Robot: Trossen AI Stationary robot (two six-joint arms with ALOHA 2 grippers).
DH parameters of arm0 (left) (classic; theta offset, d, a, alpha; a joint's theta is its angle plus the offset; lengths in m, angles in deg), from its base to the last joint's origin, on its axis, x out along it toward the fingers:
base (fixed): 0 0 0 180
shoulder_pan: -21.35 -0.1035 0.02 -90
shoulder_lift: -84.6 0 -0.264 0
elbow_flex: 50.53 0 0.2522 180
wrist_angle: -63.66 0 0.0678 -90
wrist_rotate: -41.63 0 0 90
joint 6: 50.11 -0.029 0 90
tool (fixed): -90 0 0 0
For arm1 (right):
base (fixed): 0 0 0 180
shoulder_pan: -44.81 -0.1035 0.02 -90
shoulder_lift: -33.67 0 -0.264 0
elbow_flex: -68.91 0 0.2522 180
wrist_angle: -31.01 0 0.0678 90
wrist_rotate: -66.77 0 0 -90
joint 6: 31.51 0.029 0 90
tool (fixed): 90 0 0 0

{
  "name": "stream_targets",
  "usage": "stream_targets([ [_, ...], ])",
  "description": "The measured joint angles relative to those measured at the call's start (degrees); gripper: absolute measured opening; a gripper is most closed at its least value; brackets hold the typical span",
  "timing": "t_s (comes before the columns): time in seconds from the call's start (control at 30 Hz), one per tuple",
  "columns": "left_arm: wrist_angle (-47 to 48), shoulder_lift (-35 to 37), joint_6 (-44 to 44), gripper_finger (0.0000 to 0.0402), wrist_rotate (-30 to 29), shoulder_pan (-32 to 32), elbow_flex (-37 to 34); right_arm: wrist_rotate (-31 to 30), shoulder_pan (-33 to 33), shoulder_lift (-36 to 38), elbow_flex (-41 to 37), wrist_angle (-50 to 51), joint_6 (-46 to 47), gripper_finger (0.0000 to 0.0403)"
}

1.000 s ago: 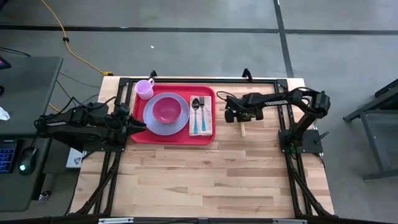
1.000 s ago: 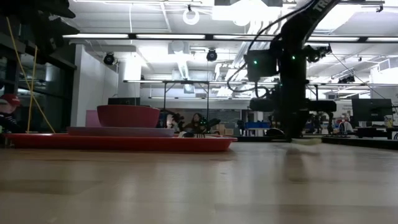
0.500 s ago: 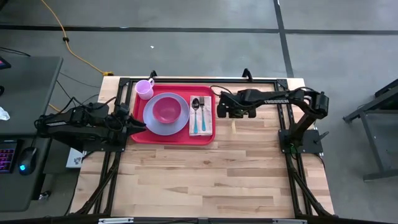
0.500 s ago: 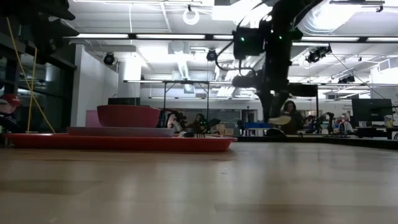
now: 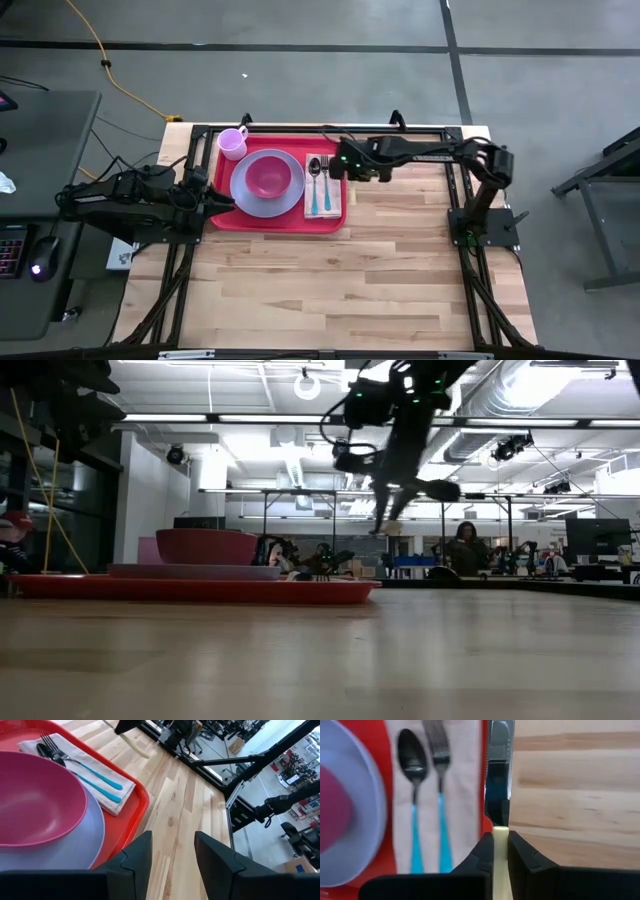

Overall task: Set up tray
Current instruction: Put the yellow table knife on the white table napkin to the right of the blue fork

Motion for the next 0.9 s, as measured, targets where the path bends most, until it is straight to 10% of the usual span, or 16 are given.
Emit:
stream_targets([
  [0.43,0.1,0.0,-0.5,0.0179,2.0,0.0,0.0,4.1,0.6,-19.1,21.2,6.0,-6.8,0.0009],
  [0.9,0.1,0.0,-0.7,0.0179,3.3,0.0,0.0,5.7,2.0,-22.1,19.3,6.8,-1.7,0.0014],
])
